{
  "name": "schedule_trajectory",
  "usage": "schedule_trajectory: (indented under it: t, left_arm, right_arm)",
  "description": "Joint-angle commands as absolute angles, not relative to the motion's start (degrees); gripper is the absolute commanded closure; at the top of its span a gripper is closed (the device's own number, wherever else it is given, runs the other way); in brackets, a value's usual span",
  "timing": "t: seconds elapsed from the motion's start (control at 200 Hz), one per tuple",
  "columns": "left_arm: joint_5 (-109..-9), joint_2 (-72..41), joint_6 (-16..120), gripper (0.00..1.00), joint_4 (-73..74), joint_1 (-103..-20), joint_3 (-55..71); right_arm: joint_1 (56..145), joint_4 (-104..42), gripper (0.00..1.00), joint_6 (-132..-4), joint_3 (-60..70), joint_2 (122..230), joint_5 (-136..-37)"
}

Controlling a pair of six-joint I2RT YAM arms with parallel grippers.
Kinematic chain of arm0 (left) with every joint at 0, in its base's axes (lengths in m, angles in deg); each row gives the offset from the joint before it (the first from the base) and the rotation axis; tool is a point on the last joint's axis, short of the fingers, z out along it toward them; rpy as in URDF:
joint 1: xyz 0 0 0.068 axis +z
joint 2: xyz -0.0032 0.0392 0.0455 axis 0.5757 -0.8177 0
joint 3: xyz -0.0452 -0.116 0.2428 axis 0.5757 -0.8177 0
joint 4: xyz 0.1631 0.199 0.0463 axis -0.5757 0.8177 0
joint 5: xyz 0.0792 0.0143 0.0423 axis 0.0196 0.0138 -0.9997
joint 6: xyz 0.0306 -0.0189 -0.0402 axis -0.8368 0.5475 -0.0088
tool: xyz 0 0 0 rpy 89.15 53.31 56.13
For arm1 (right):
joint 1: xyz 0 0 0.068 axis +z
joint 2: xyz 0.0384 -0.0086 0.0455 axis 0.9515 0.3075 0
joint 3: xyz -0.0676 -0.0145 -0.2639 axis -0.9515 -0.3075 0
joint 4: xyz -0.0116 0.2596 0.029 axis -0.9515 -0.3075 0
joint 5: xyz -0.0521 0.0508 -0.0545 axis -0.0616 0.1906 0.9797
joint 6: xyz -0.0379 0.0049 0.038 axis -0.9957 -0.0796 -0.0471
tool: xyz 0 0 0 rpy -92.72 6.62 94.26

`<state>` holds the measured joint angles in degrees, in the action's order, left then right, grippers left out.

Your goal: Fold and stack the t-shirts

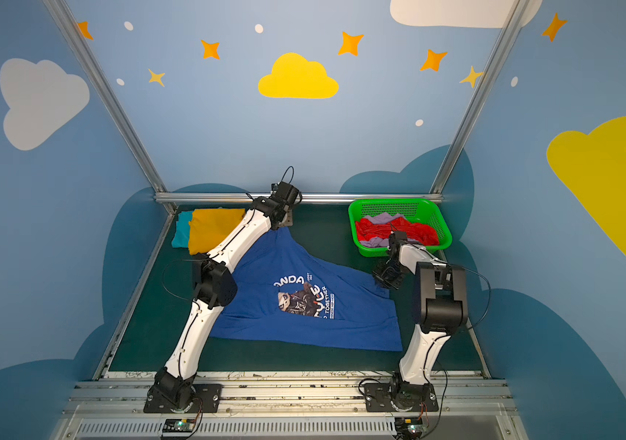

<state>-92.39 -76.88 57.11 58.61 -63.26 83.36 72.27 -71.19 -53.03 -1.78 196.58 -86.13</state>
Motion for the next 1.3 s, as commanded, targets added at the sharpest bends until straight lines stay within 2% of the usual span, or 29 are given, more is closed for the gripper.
schedule_trajectory:
  t: [0.0,0.356,0.716,0.811,1.022,1.292]
  left_arm:
    - [-93.05,-77.46,57.56,0.96,59.57,-62.69,84.56]
    - [-92.52,-77.10,57.99,0.96,59.63,-62.09,84.58]
    - [-91.89,-74.37,59.33,0.96,65.31,-62.02,83.60]
    - [-92.16,-69.20,61.28,0.96,66.60,-61.95,76.61]
    - [-92.97,-51.77,64.57,0.96,59.79,-62.22,48.90]
    - [-92.11,-41.26,68.20,0.96,59.40,-65.14,30.97]
  right_arm:
    - [72.35,-69.28,1.00,-54.10,-1.19,197.65,-87.39]
    - [68.15,-73.89,1.00,-55.59,6.32,192.44,-87.42]
    - [68.17,-76.63,1.00,-55.68,4.46,185.68,-89.14]
    - [68.01,-78.72,1.00,-55.90,3.46,183.63,-89.39]
    - [67.08,-83.19,1.00,-56.97,-1.04,179.42,-90.67]
    - [66.13,-88.40,1.00,-59.72,-5.56,177.06,-90.81]
